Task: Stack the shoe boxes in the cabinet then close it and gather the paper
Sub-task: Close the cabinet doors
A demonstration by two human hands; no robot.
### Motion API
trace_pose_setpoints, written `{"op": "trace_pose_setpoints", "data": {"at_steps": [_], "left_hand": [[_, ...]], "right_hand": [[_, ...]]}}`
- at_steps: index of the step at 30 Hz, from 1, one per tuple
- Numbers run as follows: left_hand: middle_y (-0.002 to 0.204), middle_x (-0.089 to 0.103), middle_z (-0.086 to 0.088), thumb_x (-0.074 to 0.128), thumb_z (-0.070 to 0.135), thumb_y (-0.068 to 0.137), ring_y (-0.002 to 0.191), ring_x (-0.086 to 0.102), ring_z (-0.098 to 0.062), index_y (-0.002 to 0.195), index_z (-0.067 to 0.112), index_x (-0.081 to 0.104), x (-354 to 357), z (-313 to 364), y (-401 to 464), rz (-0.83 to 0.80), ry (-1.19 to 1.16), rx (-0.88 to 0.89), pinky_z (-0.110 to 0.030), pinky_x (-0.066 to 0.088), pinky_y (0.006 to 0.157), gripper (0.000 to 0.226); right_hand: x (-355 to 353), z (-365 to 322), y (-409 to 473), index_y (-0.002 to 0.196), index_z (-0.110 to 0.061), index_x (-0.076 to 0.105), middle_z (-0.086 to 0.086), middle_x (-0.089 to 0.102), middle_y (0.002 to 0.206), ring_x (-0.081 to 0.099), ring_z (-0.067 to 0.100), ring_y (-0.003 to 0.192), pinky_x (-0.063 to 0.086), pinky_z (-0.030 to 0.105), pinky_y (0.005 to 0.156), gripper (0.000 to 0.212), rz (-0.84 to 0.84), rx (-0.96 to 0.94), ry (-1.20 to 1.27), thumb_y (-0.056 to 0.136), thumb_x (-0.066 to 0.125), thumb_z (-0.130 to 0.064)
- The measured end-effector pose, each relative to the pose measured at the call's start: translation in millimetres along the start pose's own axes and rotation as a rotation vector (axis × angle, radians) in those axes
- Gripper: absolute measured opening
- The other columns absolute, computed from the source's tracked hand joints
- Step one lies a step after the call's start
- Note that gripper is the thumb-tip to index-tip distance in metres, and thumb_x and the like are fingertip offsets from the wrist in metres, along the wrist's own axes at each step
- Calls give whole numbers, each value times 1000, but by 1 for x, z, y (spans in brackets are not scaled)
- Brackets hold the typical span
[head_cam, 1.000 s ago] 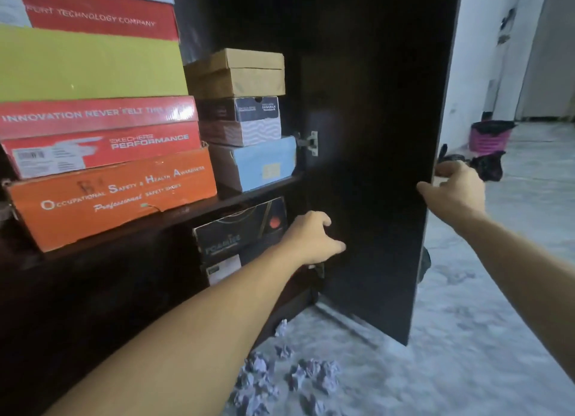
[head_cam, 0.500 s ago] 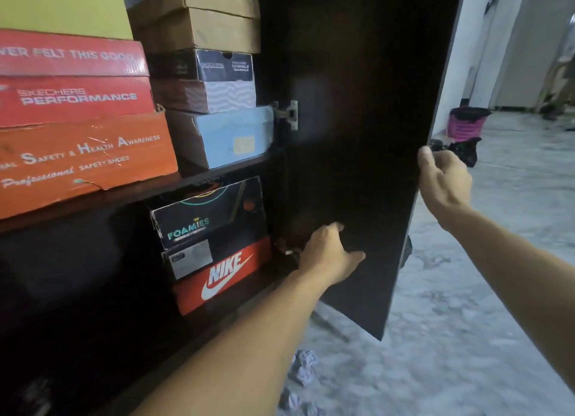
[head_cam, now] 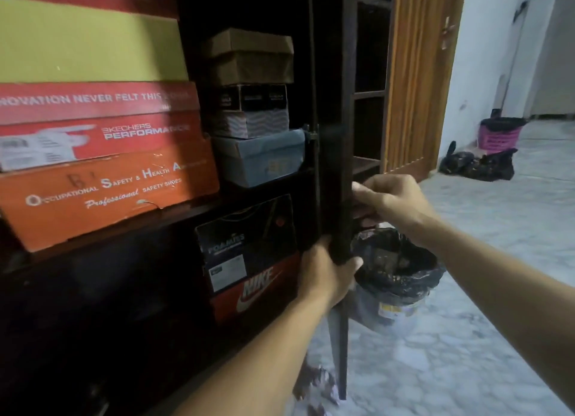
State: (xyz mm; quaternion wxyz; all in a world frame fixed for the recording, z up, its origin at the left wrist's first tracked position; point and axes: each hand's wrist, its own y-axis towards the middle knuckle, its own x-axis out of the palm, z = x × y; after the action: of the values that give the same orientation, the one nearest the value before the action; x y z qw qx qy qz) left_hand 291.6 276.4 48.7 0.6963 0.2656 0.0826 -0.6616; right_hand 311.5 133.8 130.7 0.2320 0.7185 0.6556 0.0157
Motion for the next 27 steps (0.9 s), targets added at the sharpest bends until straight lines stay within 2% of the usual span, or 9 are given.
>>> {"op": "trace_pose_setpoints", "data": {"at_steps": [4, 6, 9, 12, 14, 16, 20, 23, 27], "left_hand": [[97, 71, 10, 69, 24, 83, 101, 66, -13, 108, 22, 70, -25, -19, 1, 165, 63, -37, -14, 43, 70, 25], [103, 74, 5, 71, 25, 80, 103, 67, -17, 110, 21, 70, -37, -27, 7, 276, 113, -63, -23, 50, 76, 30], [128, 64, 0, 73, 23, 78, 121, 58, -23, 132, 26, 55, -54, -38, 11, 388, 183, -56, -32, 47, 96, 57], [158, 29, -10, 80, 24, 71, 141, 35, -30, 153, 18, 19, -69, -54, 10, 512, 494, 171, -47, 36, 110, 102], [159, 22, -16, 86, 31, 62, 142, 31, -35, 153, 16, 15, -78, -64, 14, 541, 845, 286, -56, 32, 109, 116], [158, 22, -14, 88, 34, 57, 142, 31, -37, 150, 18, 25, -84, -74, 22, 526, 987, 344, -63, 30, 108, 114], [159, 20, -13, 84, 33, 63, 144, 23, -39, 149, 21, 34, -91, -82, 30, 515, 1066, 299, -67, 28, 106, 101], [161, 12, -17, 78, 36, 70, 146, 13, -42, 153, 29, 21, -99, -92, 34, 526, 1052, 277, -69, 23, 108, 101], [161, 7, -18, 85, 40, 59, 146, 6, -47, 153, 33, 14, -107, -99, 39, 503, 1067, 231, -71, 18, 108, 118]], "right_hand": [[40, -7, 12, 113, -16, 67, -3, 73, 101, 71, 13, 91, 61, 37, 77, 43, 74, -154, -130, 78, 78, -39], [59, -15, 16, 129, -21, 59, -10, 64, 114, 66, 11, 100, 58, 31, 85, 55, 77, -215, -120, 79, 79, -33], [88, -21, 20, 145, -32, 42, -7, 59, 129, 62, 12, 112, 53, 31, 95, 69, -10, -288, -124, 85, 73, -20], [112, -19, 29, 152, -34, 26, -1, 43, 152, 39, 13, 140, 35, 24, 110, 78, -84, -349, -261, 89, 64, -9], [117, -19, 36, 152, -36, 24, 0, 33, 157, 28, 14, 145, 31, 21, 110, 84, -107, -353, -305, 87, 55, 7], [118, -17, 42, 150, -41, 24, 0, 31, 158, 31, 17, 144, 36, 29, 113, 89, -115, -353, -329, 84, 50, 13], [122, -6, 56, 150, -47, 19, -1, 23, 161, 25, 21, 147, 37, 41, 113, 97, -156, -362, -368, 82, 49, 16], [128, 2, 57, 151, -46, 11, -6, 9, 164, 27, 24, 146, 42, 37, 109, 102, -216, -322, -342, 82, 50, 19], [135, 4, 59, 152, -45, 4, -10, -2, 164, 38, 25, 140, 49, 31, 96, 107, -245, -315, -344, 82, 53, 19]]}}
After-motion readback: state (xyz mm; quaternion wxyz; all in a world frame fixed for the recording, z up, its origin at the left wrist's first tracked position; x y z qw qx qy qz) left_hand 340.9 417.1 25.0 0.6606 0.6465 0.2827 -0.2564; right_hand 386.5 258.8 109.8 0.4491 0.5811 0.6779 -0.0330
